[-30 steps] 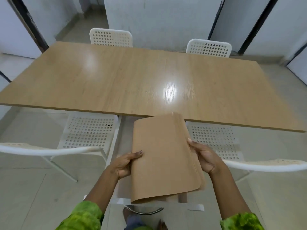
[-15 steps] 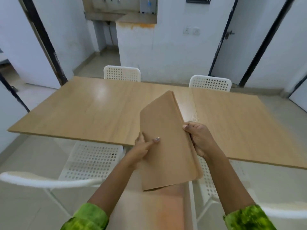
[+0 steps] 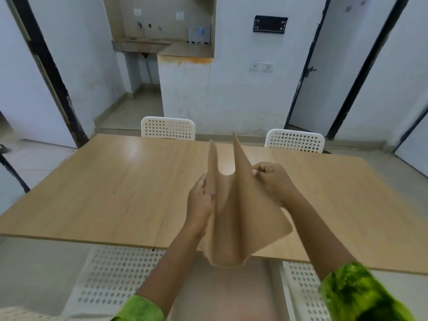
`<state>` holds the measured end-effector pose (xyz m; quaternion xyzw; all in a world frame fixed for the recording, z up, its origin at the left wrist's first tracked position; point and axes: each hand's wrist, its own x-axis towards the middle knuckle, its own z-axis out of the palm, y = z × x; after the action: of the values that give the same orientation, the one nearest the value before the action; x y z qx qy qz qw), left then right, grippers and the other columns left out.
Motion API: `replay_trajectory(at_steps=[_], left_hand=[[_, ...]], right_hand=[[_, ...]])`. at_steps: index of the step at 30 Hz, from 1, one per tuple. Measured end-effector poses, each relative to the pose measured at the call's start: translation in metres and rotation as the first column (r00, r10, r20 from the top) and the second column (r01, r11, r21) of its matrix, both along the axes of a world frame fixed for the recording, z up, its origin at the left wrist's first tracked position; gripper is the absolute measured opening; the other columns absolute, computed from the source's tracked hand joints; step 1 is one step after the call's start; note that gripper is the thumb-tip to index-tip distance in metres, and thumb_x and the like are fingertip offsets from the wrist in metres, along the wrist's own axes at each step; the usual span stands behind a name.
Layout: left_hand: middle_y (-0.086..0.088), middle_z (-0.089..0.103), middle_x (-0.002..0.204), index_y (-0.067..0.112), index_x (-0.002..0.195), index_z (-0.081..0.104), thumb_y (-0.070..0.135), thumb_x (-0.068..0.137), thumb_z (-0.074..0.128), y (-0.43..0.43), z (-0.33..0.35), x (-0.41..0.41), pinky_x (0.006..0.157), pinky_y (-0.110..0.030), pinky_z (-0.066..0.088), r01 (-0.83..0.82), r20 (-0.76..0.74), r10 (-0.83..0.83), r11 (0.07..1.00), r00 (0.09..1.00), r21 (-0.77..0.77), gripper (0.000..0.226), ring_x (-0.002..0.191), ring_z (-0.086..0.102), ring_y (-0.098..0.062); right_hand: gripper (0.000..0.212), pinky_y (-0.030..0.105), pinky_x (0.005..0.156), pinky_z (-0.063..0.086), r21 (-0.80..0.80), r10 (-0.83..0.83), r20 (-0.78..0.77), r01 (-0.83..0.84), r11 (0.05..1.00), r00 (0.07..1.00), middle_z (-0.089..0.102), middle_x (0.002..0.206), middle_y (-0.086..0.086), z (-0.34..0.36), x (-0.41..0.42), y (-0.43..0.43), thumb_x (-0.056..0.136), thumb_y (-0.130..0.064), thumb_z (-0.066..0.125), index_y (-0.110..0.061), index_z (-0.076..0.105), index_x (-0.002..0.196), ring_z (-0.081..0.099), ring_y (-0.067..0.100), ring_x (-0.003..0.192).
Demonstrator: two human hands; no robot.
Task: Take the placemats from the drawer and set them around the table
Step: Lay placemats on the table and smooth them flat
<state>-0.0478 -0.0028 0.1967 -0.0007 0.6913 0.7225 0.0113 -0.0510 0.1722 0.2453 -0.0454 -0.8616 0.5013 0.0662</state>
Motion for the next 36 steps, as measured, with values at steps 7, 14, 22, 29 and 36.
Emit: replay_trajectory(at_steps=[7,14,22,29,36], left_hand=[[-0.007,0.064,0.115,0.007,0.128,0.052,-0.011,0.088,0.045,-0.017,-0.052,-0.041,0.08,-0.034,0.05,-0.372,0.195,0.335,0.906,0.922,0.202,0.045,0.091,0.062,-0.02],[-0.008,0.064,0.082,0.004,0.098,0.055,-0.013,0.089,0.042,0.019,-0.135,-0.025,0.062,-0.028,0.051,-0.469,0.533,0.301,0.858,0.79,0.211,0.024,0.072,0.058,-0.02],[-0.014,0.052,0.069,0.004,0.071,0.039,-0.013,0.088,0.045,0.035,-0.157,-0.024,0.065,-0.037,0.052,-0.508,0.68,0.268,0.843,0.682,0.177,0.025,0.064,0.051,-0.024],[-0.017,0.058,0.072,0.004,0.073,0.042,-0.004,0.09,0.049,0.031,-0.153,-0.024,0.041,-0.028,0.054,-0.465,0.698,0.271,0.88,0.663,0.1,0.02,0.061,0.058,-0.025],[-0.016,0.063,0.051,-0.004,0.074,0.051,0.001,0.093,0.045,0.014,-0.144,-0.027,0.039,-0.025,0.053,-0.297,0.732,0.139,0.951,0.667,0.09,0.021,0.041,0.064,-0.024]], right_hand=[[0.023,0.03,0.066,0.035,0.534,-0.001,-0.084,0.046,0.844,0.996,0.066,0.094,0.018,0.012,-0.102,0.046,0.086,-0.001,0.041,-0.001,0.063,0.09,0.059,0.034,0.089],[0.028,0.032,0.071,0.035,0.709,-0.008,-0.13,0.099,0.698,0.991,0.066,0.109,0.015,-0.023,-0.185,0.046,0.088,-0.008,0.04,-0.013,0.065,0.1,0.059,0.034,0.097],[0.052,0.049,0.11,0.018,0.797,-0.043,-0.216,0.202,0.569,0.975,0.045,0.142,0.011,-0.084,-0.21,0.04,0.087,-0.004,0.044,-0.022,0.045,0.136,0.032,0.03,0.135],[0.055,0.057,0.113,0.0,0.854,-0.078,-0.138,0.158,0.496,0.987,0.023,0.155,0.011,-0.112,-0.176,0.042,0.087,0.0,0.04,-0.023,0.042,0.137,0.006,0.029,0.147],[0.04,0.04,0.107,0.03,0.623,0.003,0.334,-0.223,0.749,0.943,0.053,0.135,0.006,-0.153,-0.118,0.032,0.089,-0.008,0.043,-0.021,0.059,0.123,0.041,0.024,0.129]])
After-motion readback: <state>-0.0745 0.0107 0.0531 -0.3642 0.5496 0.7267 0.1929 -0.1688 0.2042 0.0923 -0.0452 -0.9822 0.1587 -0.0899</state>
